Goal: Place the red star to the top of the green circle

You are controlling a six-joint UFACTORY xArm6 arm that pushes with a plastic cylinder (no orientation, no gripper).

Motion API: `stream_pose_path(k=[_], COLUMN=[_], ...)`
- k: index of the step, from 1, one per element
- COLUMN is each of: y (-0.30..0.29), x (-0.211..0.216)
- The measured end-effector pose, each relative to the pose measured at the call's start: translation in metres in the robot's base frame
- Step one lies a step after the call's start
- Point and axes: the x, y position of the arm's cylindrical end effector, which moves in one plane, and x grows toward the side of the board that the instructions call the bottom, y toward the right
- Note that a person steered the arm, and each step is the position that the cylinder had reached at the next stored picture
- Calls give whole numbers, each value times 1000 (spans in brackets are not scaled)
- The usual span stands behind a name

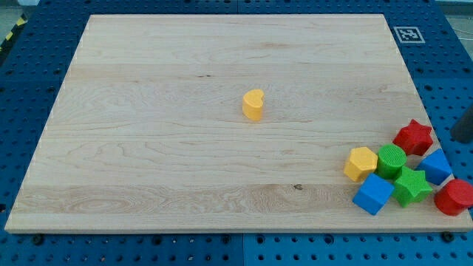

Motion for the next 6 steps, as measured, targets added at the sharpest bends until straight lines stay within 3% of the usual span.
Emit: stream_pose_path(k=[5, 6], y=[-57, -76], x=[7, -10])
